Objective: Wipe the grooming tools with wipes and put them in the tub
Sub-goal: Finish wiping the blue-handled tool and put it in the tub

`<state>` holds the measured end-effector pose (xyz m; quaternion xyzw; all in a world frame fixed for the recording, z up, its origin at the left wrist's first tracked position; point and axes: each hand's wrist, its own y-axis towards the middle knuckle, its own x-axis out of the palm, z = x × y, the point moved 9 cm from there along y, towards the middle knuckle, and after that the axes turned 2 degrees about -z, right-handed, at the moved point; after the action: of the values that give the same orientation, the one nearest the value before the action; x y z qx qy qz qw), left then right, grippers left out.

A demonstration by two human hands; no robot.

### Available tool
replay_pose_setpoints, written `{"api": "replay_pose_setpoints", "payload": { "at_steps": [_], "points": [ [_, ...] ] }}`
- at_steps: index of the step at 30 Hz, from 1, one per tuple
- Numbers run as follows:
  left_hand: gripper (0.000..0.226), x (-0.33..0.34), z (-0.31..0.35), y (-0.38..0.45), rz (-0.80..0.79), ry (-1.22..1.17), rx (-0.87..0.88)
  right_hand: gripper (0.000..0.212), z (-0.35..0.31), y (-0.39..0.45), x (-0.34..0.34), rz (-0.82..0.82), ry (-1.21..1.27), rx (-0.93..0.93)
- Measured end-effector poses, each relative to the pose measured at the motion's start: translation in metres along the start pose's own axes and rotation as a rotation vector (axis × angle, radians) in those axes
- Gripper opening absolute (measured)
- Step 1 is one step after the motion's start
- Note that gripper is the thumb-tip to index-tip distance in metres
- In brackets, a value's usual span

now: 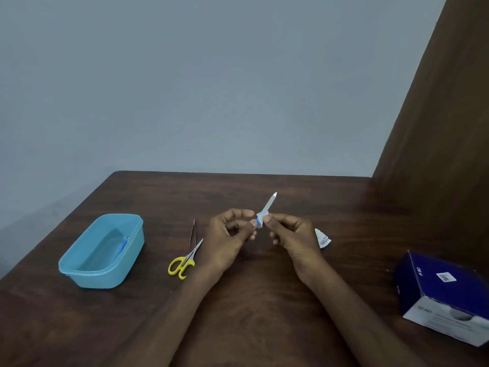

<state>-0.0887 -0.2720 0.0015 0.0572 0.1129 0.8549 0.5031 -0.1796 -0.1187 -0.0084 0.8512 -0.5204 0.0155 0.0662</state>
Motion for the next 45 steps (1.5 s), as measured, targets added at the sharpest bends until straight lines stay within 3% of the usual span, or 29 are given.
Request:
{"api": "replay_pose_setpoints", "payload": {
  "at_steps": [7,10,14,17,24,32,39,45],
  "points": [
    [0.023,0.013,0.016,-0.012,-0.083,0.356,0.154,0.006,0.0,0.002,-0.015,0.109,0.217,0.076],
    [0.032,0.018,0.01,-0.009,-0.163,0.261,0.077,0.009,-0.006,0.001,-0.008,0.038,0.214,0.067],
    [0.043,0.024,0.001,-0.007,-0.248,-0.087,-0.082,0.01,-0.008,-0.002,0.009,-0.13,0.159,0.069],
    [0.046,0.027,0.003,-0.009,-0.299,-0.13,-0.096,0.012,-0.01,-0.005,0.013,-0.174,0.119,0.049],
    [0.051,0.031,0.003,-0.01,-0.342,-0.029,-0.038,0.009,-0.015,0.003,-0.015,0.069,0.265,0.061],
    [0.042,0.022,0.011,-0.008,-0.204,-0.004,0.037,0.005,-0.004,0.003,-0.041,0.301,0.383,0.076],
    [0.026,-0.004,0.006,-0.001,0.053,0.048,0.042,0.012,0.003,-0.005,0.001,-0.007,0.05,0.025],
    [0.034,0.0,0.012,-0.004,0.053,0.057,0.042,0.006,0.006,0.003,-0.019,0.171,0.111,-0.004]
  ]
}}
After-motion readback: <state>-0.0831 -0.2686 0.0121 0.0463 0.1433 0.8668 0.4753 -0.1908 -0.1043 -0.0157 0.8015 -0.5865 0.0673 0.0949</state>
